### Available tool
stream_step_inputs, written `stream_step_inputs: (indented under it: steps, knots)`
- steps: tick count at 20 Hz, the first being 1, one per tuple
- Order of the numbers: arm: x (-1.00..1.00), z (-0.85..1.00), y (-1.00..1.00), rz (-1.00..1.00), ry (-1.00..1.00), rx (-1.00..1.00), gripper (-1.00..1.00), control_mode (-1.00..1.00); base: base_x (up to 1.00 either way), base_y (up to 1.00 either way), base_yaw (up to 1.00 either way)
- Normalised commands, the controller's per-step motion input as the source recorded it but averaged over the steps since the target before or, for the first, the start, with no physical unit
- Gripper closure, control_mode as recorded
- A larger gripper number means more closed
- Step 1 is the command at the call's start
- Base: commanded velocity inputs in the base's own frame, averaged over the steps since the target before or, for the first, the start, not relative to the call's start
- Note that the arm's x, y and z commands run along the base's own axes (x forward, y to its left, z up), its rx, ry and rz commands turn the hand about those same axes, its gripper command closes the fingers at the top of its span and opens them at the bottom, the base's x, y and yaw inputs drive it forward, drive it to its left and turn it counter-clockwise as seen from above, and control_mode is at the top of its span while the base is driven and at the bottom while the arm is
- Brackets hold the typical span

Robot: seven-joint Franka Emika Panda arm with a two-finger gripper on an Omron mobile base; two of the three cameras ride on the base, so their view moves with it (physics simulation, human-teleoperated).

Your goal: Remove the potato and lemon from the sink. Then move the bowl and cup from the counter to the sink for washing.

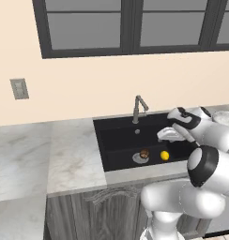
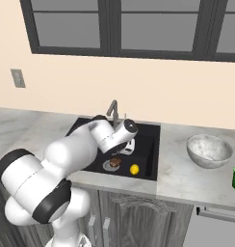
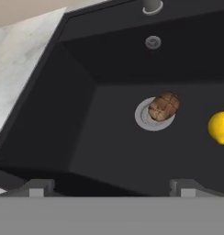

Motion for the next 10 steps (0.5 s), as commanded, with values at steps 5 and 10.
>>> stream_step_inputs:
  steps: [5,10]
  knots:
    - [0.12,-0.11,0.00,-0.07,0.00,-0.01,-1.00,-1.00,0.00,0.00,0.00]
    - [0.09,-0.12,0.00,-0.10,0.00,0.00,-1.00,-1.00,0.00,0.00,0.00]
